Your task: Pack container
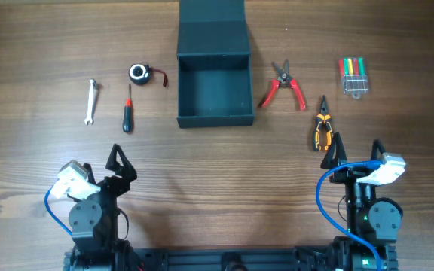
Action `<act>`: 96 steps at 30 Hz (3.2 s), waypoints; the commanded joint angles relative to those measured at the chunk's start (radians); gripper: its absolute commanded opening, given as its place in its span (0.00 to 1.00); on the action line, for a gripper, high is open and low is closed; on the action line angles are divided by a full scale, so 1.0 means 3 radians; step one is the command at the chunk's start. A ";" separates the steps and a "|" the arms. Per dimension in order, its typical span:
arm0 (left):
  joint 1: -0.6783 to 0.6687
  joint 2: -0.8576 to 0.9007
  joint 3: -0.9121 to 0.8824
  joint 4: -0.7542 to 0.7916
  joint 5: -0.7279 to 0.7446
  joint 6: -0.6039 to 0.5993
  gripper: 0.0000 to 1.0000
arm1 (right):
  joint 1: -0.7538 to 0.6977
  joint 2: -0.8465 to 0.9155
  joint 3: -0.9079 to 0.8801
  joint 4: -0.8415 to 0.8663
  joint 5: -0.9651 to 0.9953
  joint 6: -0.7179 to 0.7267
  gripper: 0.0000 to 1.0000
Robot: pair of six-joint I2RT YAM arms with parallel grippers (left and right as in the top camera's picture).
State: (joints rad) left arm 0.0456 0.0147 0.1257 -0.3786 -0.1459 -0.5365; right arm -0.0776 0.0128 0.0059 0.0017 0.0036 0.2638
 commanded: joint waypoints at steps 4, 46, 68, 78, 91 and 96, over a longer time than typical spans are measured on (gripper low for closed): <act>-0.0015 -0.0005 -0.0042 0.0003 -0.0042 0.0052 1.00 | -0.0004 -0.0033 -0.0003 0.0019 -0.0010 -0.0031 1.00; -0.0011 0.1523 0.1288 -0.0306 0.1005 -0.0289 1.00 | -0.0005 0.1788 0.1119 -0.0207 -0.0701 0.0734 1.00; -0.0006 0.3786 0.3029 -0.1212 0.0418 0.0468 1.00 | -0.0547 0.4664 0.4008 -0.2117 -0.0818 -0.0657 1.00; -0.0006 0.3786 0.3029 -0.1212 0.0418 0.0468 1.00 | -0.0547 0.5271 0.4170 -0.1575 -0.0189 -0.0858 1.00; -0.0006 0.3786 0.3029 -0.1212 0.0418 0.0468 1.00 | -0.0562 0.6671 0.6021 -0.3023 -0.0196 -0.1273 1.00; -0.0006 0.3786 0.3029 -0.1212 0.0418 0.0468 1.00 | -0.0565 0.7112 0.6341 -0.3417 -0.0183 -0.1424 1.00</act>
State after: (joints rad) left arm 0.0460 1.1492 1.0157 -0.7444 -0.0105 -0.4191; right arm -0.2432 2.0769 1.8759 -0.9920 -0.0696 -0.1200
